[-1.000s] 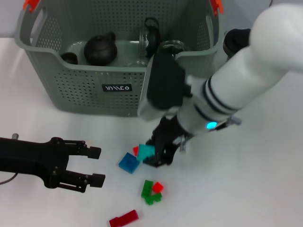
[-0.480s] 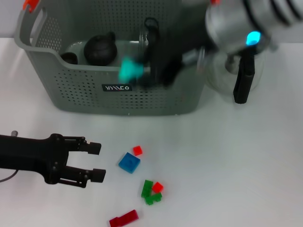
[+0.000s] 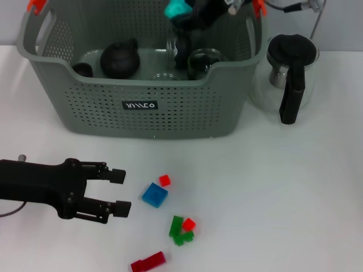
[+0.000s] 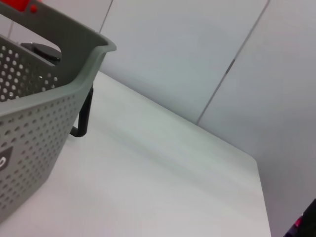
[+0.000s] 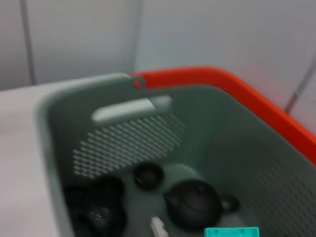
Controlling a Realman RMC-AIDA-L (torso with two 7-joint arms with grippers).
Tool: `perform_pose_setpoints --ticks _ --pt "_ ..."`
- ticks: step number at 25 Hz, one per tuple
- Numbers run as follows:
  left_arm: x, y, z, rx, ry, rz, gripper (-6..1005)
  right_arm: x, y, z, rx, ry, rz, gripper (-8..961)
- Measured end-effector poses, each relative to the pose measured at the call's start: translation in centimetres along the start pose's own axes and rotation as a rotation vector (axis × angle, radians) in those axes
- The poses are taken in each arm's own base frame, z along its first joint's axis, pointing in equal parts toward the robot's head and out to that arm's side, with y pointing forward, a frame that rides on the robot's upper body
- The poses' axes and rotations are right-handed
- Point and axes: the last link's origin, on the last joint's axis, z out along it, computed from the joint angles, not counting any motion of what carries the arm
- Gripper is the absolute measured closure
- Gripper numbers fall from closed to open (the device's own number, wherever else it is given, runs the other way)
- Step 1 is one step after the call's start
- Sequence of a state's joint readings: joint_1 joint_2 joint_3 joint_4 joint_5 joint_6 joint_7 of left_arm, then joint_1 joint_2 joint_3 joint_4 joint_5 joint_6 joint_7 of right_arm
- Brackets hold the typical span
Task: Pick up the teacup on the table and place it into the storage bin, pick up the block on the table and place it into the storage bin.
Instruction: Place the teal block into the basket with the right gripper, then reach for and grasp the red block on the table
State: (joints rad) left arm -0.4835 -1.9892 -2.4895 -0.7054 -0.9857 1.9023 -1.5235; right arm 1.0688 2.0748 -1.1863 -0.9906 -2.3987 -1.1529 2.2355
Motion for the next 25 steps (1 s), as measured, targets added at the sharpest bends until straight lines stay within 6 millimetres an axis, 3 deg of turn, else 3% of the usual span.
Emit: perform_pose_setpoints --ticks 6,16,22,24,25 --pt "-0.1 0.1 0.2 -0.009 -0.014 0.004 147 1.4 -0.9 1.3 0.018 0.08 0.045 523" --pt "-0.2 -0.1 0.2 -0.004 -0.034 0.0 149 1.4 -2.1 0.8 0.069 0.05 0.072 313" --pt "-0.4 -0.1 0.1 -0.003 -0.051 -0.002 145 -0.3 -1.5 -1.7 0.067 -0.052 0.04 189" --pt "-0.3 -0.1 0.0 -0.001 -0.053 0.005 147 -0.6 -0.6 -3.1 0.029 -0.082 0.02 27" --pt "-0.3 -0.1 0.0 -0.001 -0.053 0.007 148 -0.5 0.1 -3.8 -0.006 -0.088 0.006 27"
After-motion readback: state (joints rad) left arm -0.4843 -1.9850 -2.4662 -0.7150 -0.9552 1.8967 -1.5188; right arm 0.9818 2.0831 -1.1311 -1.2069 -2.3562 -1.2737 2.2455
